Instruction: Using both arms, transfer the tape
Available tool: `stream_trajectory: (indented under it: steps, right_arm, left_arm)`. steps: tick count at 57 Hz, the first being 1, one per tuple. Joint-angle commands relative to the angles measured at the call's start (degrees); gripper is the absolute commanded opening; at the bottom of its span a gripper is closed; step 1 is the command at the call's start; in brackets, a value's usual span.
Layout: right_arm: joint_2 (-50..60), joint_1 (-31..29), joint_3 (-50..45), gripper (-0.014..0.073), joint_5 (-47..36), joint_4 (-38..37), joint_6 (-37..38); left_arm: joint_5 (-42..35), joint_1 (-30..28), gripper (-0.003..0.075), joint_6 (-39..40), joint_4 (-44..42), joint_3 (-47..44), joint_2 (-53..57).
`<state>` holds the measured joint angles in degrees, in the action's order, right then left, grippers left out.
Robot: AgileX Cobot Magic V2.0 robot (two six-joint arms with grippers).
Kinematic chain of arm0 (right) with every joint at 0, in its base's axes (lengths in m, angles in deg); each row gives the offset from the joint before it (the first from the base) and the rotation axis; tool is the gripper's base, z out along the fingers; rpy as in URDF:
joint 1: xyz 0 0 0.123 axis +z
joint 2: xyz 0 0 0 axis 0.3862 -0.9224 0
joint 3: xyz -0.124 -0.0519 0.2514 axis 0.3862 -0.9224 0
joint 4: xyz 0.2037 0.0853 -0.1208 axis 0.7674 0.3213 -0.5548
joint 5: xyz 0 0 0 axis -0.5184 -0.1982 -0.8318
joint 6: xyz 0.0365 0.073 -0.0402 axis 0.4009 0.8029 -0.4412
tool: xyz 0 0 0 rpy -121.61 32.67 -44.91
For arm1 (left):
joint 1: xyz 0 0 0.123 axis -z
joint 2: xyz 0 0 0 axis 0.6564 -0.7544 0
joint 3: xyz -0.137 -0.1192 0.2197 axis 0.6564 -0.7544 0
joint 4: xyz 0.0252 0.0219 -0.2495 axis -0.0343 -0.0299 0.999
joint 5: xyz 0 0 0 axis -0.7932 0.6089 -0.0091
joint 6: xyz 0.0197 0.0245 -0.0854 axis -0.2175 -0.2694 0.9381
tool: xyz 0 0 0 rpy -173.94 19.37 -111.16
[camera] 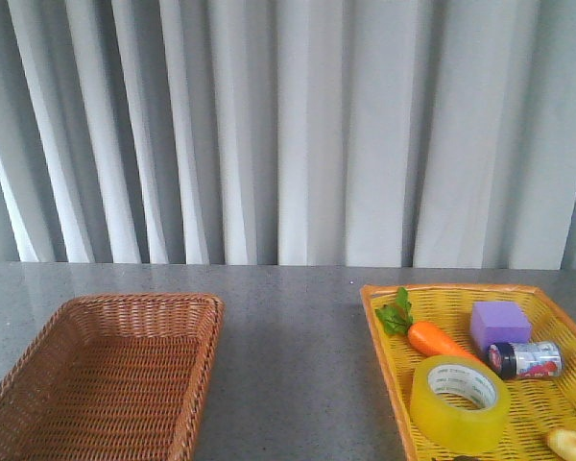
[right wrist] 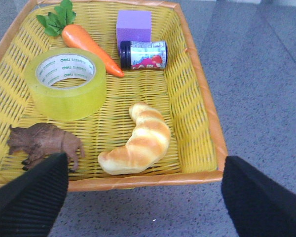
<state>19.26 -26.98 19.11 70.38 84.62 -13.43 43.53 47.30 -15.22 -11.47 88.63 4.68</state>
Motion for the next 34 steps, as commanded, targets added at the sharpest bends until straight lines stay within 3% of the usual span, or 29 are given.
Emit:
stream_trajectory:
  steps: [1, 18, 34]
  right_arm:
    - [-3.11, 0.06, 4.52, 0.0638, -0.94, 1.74, -1.10]
    - [-20.29, 0.06, 15.36, 0.0542, 5.39, 13.54, -11.36]
    - [-37.58, 0.06, 27.98, 0.0526, 9.31, 15.83, -13.06]
  left_arm:
    - [-0.15, 0.19, 0.0595, 2.28, -2.94, 3.78, -1.60]
    - [5.52, 0.19, 0.0552, 2.40, -4.37, 9.85, -8.82]
    - [5.34, 0.19, 0.0552, 2.39, -4.03, 9.85, -11.06]
